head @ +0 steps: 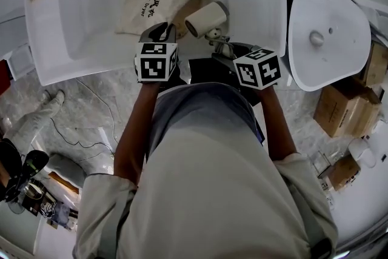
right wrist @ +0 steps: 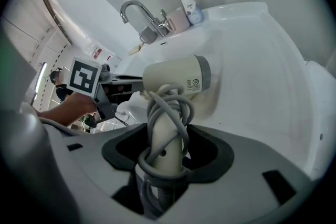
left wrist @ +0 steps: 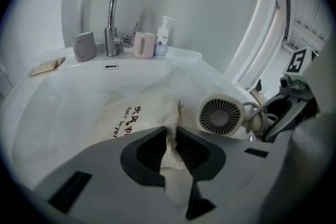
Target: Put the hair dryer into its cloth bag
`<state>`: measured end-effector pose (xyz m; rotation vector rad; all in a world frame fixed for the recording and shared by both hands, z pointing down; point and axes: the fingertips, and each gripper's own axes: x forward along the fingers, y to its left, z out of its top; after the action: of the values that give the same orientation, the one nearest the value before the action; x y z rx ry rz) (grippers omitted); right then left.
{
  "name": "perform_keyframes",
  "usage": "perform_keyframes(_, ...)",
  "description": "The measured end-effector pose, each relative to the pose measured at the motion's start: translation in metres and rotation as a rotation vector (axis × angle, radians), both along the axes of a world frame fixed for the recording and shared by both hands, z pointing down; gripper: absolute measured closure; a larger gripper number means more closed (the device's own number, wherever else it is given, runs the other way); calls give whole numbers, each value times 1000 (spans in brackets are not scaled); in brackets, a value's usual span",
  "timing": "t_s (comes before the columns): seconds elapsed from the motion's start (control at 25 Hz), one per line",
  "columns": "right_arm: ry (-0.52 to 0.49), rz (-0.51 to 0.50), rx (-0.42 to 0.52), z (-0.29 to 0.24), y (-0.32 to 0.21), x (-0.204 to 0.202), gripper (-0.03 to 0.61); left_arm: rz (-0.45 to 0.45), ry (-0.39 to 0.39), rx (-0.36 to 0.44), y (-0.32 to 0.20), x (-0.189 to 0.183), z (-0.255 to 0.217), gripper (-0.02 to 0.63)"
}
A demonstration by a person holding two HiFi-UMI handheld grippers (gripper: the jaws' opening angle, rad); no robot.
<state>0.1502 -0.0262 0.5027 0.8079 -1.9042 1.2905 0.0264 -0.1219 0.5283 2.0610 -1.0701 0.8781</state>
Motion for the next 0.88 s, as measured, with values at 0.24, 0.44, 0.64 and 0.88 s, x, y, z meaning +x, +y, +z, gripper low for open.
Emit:
perform_keyframes(0.24,-3,-25,-49,8,1,-15,339,6,14,2,-2,-10,-2,552)
perform_keyframes(0.44,-2,-44,-90,15,4,-23,339,8,29,2,1,-14,-4,554)
perform_keyframes(0.64,-30,-46,-143,19,2,-38,339,4,50,-1,0,-23,-5,554)
perform_keyframes(0.88,-36,-59,-166,20,-1,-47,339,-2,71,-6,2,-27,-7,554)
